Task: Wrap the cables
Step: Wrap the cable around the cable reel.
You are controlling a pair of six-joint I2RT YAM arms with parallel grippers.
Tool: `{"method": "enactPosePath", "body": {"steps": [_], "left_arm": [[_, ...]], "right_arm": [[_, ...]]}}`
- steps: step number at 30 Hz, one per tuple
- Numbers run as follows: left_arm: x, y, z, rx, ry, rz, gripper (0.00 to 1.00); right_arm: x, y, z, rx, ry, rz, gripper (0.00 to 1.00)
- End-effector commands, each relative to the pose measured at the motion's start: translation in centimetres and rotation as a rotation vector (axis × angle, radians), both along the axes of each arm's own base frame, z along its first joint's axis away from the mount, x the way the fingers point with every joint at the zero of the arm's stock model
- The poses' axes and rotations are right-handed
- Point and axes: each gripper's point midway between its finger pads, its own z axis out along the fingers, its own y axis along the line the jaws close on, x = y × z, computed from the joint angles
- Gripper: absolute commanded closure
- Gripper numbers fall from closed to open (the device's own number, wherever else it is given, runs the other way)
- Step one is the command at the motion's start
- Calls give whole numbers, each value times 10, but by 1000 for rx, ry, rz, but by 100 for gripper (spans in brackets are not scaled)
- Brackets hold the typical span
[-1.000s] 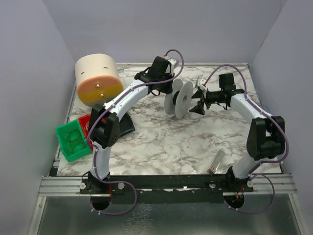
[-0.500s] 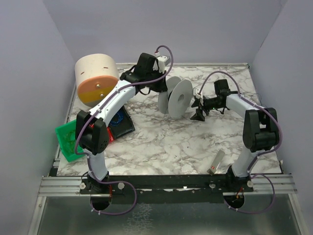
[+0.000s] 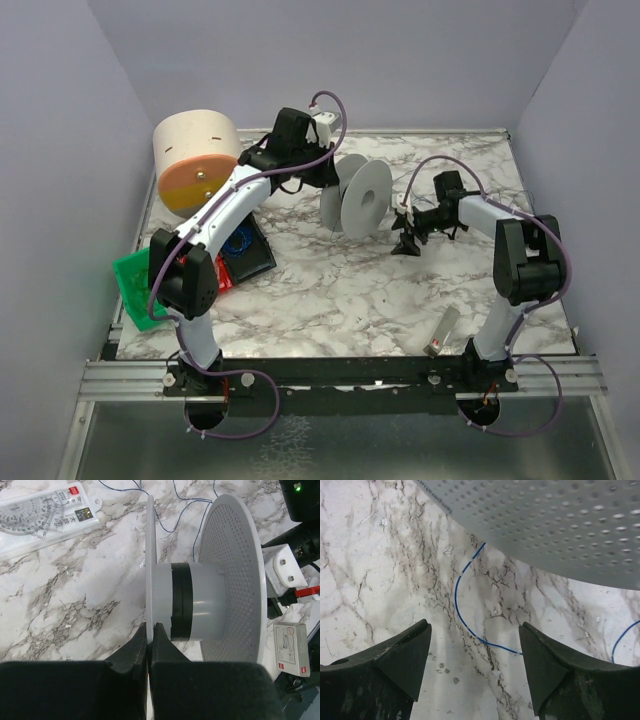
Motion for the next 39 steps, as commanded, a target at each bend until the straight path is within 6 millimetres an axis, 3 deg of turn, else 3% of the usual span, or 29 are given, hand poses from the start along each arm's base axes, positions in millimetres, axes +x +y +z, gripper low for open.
{"method": "enactPosePath", "body": {"steps": [1,6,8,9,12,13,16,21,27,34,39], "left_arm": [[0,-3,40,-103,-69,-12,100],[3,-4,39,-113,-61,-4,100],[5,-3,40,-118,-60,-2,100],[5,-3,39,-118,-59,-4,100],[5,-3,39,-120,-56,-8,100],[4,-3,39,-120,-56,-14,100],[0,1,40,-103,-66,-35,100],[-11,10,43,-72,-102,-67,100],[-14,10,32,14,-151,-59,100],[-9,4,9,233,-241,79,100],[3,10,-4,316,-269,210,100]], "right_arm": [[-8,9,-9,-9,-59,49,24],[-1,17,-21,-41,-110,39,25],[0,20,-24,-42,-131,41,30],[3,21,-23,-43,-144,29,42],[15,20,-17,-50,-136,-26,91],[19,17,-14,-53,-122,-49,98],[29,1,3,15,-25,-116,99],[41,-44,39,138,99,-240,99],[75,-67,85,197,350,-532,100],[70,-33,185,442,596,-503,100],[45,3,220,542,683,-428,99]]}}
